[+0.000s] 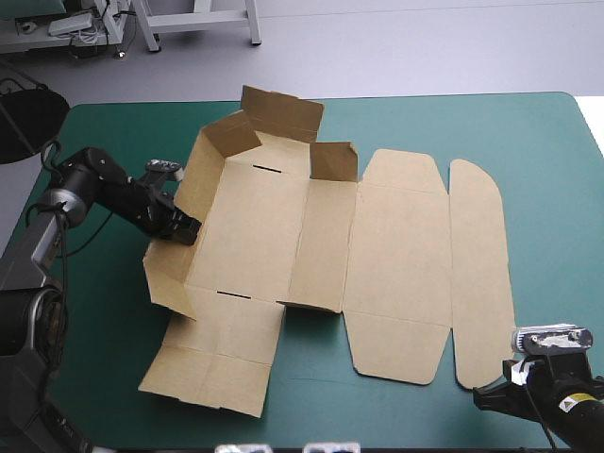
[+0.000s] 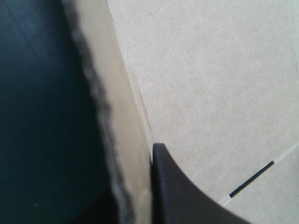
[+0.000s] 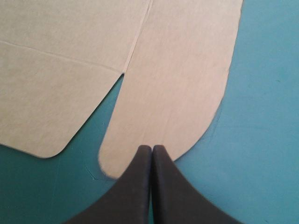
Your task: Fold the box
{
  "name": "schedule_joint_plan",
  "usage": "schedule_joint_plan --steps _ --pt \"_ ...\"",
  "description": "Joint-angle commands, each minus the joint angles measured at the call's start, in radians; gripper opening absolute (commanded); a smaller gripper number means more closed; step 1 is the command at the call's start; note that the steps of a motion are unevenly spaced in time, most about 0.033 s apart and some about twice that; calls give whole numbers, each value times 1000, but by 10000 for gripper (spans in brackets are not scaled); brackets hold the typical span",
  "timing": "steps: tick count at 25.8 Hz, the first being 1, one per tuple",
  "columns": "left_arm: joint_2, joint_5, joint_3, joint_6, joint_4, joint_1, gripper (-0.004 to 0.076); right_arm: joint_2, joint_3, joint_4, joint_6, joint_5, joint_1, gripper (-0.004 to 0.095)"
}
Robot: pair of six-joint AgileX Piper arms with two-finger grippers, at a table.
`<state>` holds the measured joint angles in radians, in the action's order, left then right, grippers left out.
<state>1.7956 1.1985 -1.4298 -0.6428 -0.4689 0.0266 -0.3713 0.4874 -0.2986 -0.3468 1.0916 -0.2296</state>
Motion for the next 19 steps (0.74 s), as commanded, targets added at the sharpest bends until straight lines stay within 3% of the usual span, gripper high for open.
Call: schedule_joint_plan --steps 1,8,19 --pt "-45 66 -147 -19 132 -89 -9 -9 27 -16 -9 -50 1 -18" --pt "-45 18 -322 -52 406 -267 -9 -9 27 -24 -9 -50 1 -18" --pt "-45 -257 -413 -114 784 -585 -9 -9 27 -31 -9 -50 1 -18"
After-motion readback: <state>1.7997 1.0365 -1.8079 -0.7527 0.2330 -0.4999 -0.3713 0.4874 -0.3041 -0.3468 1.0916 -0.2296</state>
